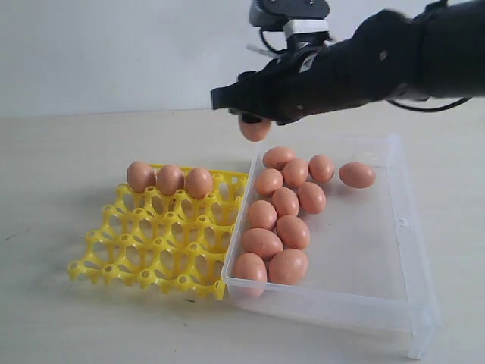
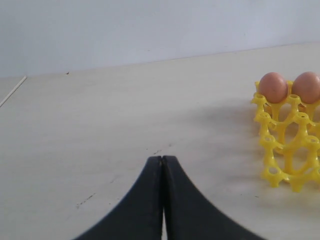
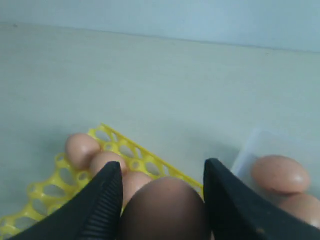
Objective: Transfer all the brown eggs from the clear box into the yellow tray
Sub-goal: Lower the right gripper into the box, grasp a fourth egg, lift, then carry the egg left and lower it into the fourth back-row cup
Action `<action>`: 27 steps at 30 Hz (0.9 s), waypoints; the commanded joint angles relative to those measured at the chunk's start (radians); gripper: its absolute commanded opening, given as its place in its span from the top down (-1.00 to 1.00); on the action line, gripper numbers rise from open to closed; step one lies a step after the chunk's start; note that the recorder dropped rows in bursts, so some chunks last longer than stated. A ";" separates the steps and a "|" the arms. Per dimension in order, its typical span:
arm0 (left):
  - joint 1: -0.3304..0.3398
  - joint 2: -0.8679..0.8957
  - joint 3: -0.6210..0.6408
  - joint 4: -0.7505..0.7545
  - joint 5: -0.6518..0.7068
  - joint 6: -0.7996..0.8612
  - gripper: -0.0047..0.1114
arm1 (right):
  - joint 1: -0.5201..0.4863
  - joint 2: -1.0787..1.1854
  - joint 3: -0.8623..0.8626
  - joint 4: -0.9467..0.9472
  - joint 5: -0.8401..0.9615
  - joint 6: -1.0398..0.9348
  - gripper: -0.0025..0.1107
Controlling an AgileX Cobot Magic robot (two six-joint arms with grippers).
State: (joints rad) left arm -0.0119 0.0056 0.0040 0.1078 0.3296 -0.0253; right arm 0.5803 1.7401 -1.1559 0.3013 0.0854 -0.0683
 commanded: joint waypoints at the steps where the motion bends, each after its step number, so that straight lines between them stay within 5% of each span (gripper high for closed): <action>1: 0.001 -0.006 -0.004 -0.007 -0.014 -0.004 0.92 | 0.079 0.059 0.055 0.014 -0.263 -0.010 0.96; 12: 0.001 -0.006 -0.004 -0.007 -0.014 -0.004 0.92 | 0.106 0.265 0.062 0.014 -0.503 -0.015 0.96; 27: 0.001 -0.006 -0.004 -0.007 -0.014 -0.004 0.92 | 0.106 0.339 0.062 0.014 -0.532 -0.065 0.96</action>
State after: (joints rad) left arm -0.0119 0.0056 0.0040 0.1078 0.3296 -0.0253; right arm 0.6839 2.0787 -1.0979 0.3183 -0.4209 -0.1201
